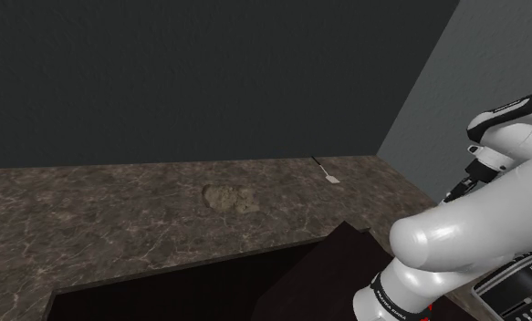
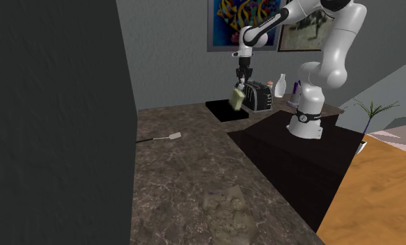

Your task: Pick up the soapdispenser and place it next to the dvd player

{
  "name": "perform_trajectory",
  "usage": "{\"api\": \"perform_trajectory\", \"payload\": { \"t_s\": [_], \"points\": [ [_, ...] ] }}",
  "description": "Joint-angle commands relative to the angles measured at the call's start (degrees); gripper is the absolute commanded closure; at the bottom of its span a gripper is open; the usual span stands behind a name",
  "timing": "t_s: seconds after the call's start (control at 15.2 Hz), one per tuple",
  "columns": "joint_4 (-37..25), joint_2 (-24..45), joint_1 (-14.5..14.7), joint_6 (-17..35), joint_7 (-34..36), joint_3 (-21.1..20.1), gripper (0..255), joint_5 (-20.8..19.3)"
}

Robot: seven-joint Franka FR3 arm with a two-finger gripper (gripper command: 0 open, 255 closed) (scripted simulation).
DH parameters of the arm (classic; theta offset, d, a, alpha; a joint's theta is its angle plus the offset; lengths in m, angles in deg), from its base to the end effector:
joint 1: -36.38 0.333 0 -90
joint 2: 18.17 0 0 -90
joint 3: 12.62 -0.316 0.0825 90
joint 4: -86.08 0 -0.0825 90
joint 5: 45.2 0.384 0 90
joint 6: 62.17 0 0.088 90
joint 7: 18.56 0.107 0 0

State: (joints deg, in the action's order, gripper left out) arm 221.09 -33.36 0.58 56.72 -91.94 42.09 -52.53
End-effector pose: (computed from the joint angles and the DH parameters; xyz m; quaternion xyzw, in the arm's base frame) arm -0.0131 -0.4657 0.3790 -0.9919 0.0995 -0.0442 0.0660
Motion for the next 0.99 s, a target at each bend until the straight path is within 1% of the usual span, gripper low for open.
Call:
{"api": "perform_trajectory", "payload": {
  "t_s": [0.0, 0.26, 0.53, 0.73, 0.92],
  "points": [
    [0.59, 1.33, 0.54, 1.62, -0.90, 0.88, 255, 0.92],
    [2.06, 4.15, 1.65, 5.02, -2.94, 2.58, 255, 3.09],
    [3.31, 7.59, 2.97, 8.38, -5.65, 4.31, 255, 6.24],
    [4.09, 10.67, 3.95, 10.78, -8.31, 5.43, 255, 9.50],
    [4.69, 14.22, 4.66, 12.99, -11.60, 6.12, 255, 13.67]
  ]
}}
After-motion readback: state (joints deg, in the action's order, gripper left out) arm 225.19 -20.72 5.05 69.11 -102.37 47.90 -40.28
